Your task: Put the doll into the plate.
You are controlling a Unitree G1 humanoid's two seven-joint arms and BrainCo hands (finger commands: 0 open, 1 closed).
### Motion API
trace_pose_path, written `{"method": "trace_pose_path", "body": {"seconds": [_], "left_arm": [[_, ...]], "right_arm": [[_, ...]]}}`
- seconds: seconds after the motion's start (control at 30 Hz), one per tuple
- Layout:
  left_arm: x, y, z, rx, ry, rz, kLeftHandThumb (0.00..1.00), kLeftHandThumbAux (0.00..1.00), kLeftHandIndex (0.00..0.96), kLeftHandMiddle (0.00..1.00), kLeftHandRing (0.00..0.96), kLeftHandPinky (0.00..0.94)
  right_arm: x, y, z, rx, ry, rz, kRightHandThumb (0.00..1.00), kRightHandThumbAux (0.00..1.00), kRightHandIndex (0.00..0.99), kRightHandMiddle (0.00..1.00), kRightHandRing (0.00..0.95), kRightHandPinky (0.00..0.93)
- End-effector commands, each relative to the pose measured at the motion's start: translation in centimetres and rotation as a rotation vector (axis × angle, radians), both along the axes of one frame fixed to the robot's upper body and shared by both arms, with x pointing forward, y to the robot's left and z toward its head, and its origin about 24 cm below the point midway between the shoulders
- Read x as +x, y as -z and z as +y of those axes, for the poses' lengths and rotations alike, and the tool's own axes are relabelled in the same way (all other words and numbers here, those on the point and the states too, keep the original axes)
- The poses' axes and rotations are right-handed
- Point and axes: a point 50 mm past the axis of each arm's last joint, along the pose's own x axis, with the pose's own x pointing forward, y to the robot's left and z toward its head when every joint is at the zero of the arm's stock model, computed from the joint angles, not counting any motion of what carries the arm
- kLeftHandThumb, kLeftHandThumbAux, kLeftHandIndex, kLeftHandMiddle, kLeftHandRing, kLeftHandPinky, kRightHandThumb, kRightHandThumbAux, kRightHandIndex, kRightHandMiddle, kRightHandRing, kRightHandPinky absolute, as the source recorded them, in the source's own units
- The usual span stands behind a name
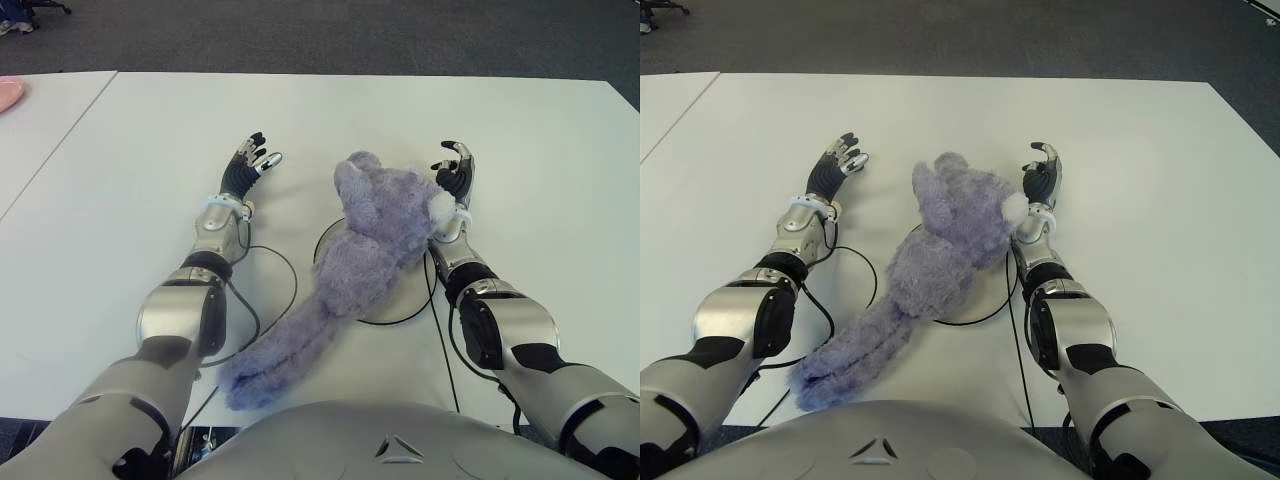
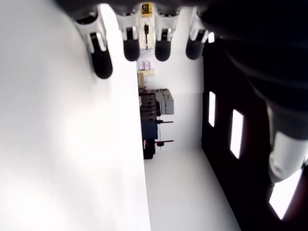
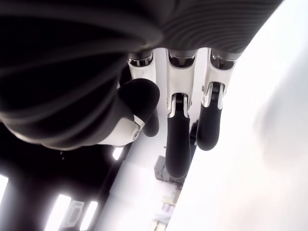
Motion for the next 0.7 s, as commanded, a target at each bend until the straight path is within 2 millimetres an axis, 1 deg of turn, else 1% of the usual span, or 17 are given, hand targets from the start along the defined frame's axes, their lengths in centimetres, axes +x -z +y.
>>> {"method": "trace_pose_path", "body": {"seconds": [0.03, 0.13, 0.17, 0.27, 0.33, 0.47, 0.53, 0.57, 0.6, 0.63, 0.67, 0.7], "left_arm": [[-3.3, 4.3, 0.1, -0.002, -0.058, 0.138, 0.000, 0.567, 0.009, 0.003, 0.000, 0.000], [-4.6, 5.5, 0.3, -0.004, -0.085, 0.152, 0.000, 0.566, 0.013, 0.005, 0.000, 0.000], [-5.0, 5.8, 0.3, -0.003, -0.093, 0.158, 0.000, 0.562, 0.015, 0.007, 0.000, 0.000], [-5.9, 6.7, 0.2, 0.012, -0.116, 0.180, 0.000, 0.556, 0.019, 0.010, 0.000, 0.000], [-6.4, 7.1, 0.1, 0.024, -0.128, 0.191, 0.000, 0.544, 0.027, 0.019, 0.000, 0.000], [-7.3, 8.2, -0.6, 0.058, -0.164, 0.248, 0.000, 0.529, 0.045, 0.035, 0.002, 0.007], [-7.8, 8.8, -1.1, 0.066, -0.176, 0.277, 0.000, 0.520, 0.065, 0.056, 0.021, 0.035], [-8.0, 9.0, -1.3, 0.068, -0.179, 0.287, 0.000, 0.519, 0.069, 0.061, 0.026, 0.040], [-8.5, 9.5, -1.6, 0.069, -0.181, 0.309, 0.000, 0.517, 0.075, 0.067, 0.033, 0.047], [-8.8, 9.8, -1.8, 0.070, -0.182, 0.324, 0.000, 0.518, 0.082, 0.077, 0.043, 0.053], [-9.2, 10.1, -2.0, 0.071, -0.184, 0.340, 0.000, 0.518, 0.085, 0.080, 0.047, 0.056], [-9.5, 10.3, -2.1, 0.073, -0.185, 0.350, 0.000, 0.520, 0.089, 0.087, 0.055, 0.060]], "right_arm": [[-7.2, 9.2, 0.0, 0.088, 0.037, 0.395, 1.000, 0.707, 0.255, 0.253, 0.488, 0.364], [-7.2, 9.2, 0.0, 0.104, 0.033, 0.396, 1.000, 0.705, 0.251, 0.271, 0.476, 0.379], [-7.2, 9.2, -0.1, 0.109, 0.031, 0.398, 1.000, 0.703, 0.249, 0.284, 0.464, 0.398], [-7.2, 9.3, -0.1, 0.121, 0.020, 0.402, 1.000, 0.701, 0.249, 0.302, 0.451, 0.419], [-7.2, 9.3, -0.2, 0.127, 0.015, 0.402, 1.000, 0.700, 0.253, 0.321, 0.434, 0.451], [-7.2, 9.3, -0.3, 0.147, 0.004, 0.409, 1.000, 0.700, 0.264, 0.342, 0.420, 0.478], [-7.2, 9.3, -0.4, 0.152, 0.002, 0.413, 1.000, 0.679, 0.285, 0.362, 0.447, 0.502], [-7.1, 9.3, -0.4, 0.153, 0.002, 0.415, 0.935, 0.725, 0.289, 0.366, 0.456, 0.506], [-7.2, 9.4, -0.5, 0.156, 0.002, 0.417, 0.806, 0.801, 0.296, 0.373, 0.470, 0.512], [-7.2, 9.4, -0.6, 0.159, 0.002, 0.418, 0.662, 0.853, 0.304, 0.381, 0.476, 0.513], [-7.2, 9.4, -0.6, 0.162, 0.003, 0.418, 0.606, 0.873, 0.307, 0.383, 0.478, 0.514], [-7.2, 9.4, -0.7, 0.163, 0.004, 0.418, 0.503, 0.901, 0.311, 0.388, 0.479, 0.513]]}}
